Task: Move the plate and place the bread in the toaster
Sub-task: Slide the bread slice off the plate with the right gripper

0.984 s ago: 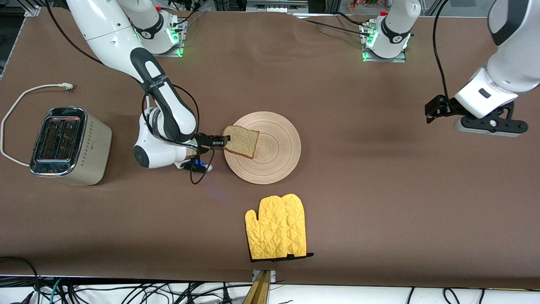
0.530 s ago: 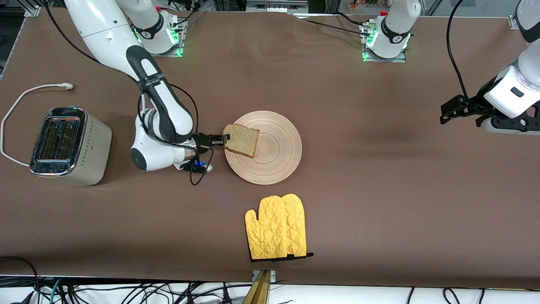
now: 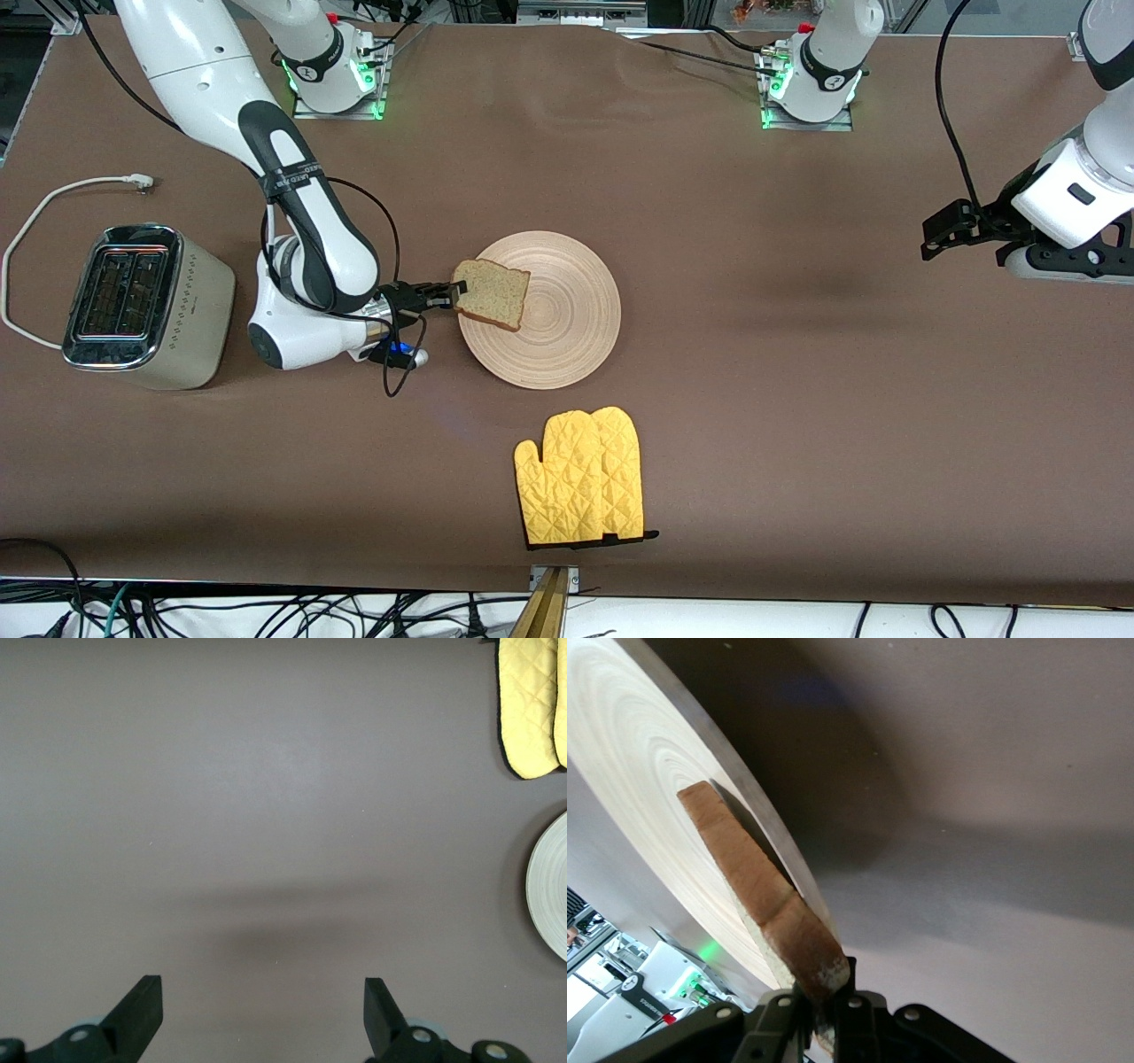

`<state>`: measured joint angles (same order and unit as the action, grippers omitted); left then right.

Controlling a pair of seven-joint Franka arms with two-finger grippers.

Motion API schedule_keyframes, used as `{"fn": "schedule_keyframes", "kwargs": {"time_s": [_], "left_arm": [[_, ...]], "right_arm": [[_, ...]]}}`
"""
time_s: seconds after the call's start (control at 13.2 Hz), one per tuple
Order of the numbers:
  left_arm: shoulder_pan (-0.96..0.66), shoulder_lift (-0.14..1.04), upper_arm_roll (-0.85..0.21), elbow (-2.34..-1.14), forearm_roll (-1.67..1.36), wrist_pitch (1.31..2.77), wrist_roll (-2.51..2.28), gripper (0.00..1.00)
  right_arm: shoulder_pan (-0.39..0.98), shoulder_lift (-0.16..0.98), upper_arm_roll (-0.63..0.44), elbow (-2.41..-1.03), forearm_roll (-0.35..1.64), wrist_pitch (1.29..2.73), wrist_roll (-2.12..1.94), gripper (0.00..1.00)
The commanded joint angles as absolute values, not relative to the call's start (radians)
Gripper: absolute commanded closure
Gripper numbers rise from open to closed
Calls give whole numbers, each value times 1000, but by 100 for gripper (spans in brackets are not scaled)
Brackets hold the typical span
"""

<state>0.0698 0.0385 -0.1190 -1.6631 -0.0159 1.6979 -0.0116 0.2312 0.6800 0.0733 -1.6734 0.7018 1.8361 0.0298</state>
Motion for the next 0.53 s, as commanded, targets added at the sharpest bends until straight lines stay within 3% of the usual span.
{"fn": "schedule_keyframes", "kwargs": {"time_s": [0.0, 0.45], "left_arm": [[71, 43, -123, -1646, -21, 1677, -9, 0], [71, 43, -123, -1646, -21, 1677, -9, 0]], "right_arm": [[230, 713, 77, -1667, 666, 1862, 8, 100], [239, 707, 77, -1637, 525, 1896, 17, 100]]}}
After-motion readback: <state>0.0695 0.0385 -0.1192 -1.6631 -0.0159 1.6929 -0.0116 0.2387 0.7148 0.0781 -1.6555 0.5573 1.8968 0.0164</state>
